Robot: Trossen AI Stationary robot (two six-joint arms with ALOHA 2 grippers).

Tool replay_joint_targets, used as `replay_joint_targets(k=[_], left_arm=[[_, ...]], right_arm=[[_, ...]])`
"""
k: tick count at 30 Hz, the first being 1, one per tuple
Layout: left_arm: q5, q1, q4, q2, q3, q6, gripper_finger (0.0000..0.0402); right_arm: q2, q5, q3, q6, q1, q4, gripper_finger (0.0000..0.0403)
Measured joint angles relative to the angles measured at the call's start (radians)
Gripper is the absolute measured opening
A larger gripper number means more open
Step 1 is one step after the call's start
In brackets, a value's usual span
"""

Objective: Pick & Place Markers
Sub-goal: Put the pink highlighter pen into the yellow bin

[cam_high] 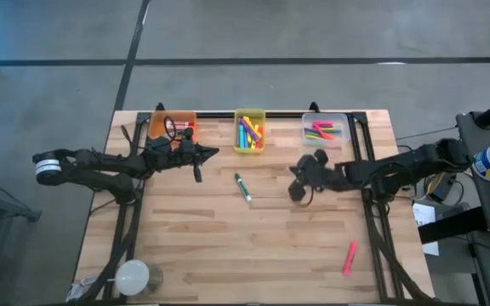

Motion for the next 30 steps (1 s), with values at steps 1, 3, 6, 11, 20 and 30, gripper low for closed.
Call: replay_joint_targets(k=[1, 3, 6, 11, 20, 30], left_arm=[[0.0, 0.0, 0.0, 0.0, 0.0, 0.0, 0.0], [0.0, 0.0, 0.0, 0.0, 0.0, 0.0, 0.0], [0.0, 0.0, 0.001, 0.0, 0.0, 0.0, 0.0], [0.0, 0.0, 0.001, 0.0, 0.0, 0.002, 0.0], [0.0, 0.0, 0.001, 0.0, 0.0, 0.0, 0.0], [0.0, 0.0, 0.0, 0.0, 0.0, 0.002, 0.0]], right_arm=[[0.007, 0.0, 0.013, 0.057, 0.033, -0.05, 0.0008], [0.023, 0.001, 0.04, 0.196, 0.097, -0.159, 0.0009], [0.059, 0.0, 0.084, 0.456, 0.198, -0.349, 0.0009], [0.14, -0.075, 0.144, 0.842, 0.373, -0.612, 0.0009], [0.293, -0.319, 0.235, 1.257, 0.639, -0.683, 0.0068], [0.406, -0.518, 0.422, 1.663, 0.836, -0.857, 0.016]])
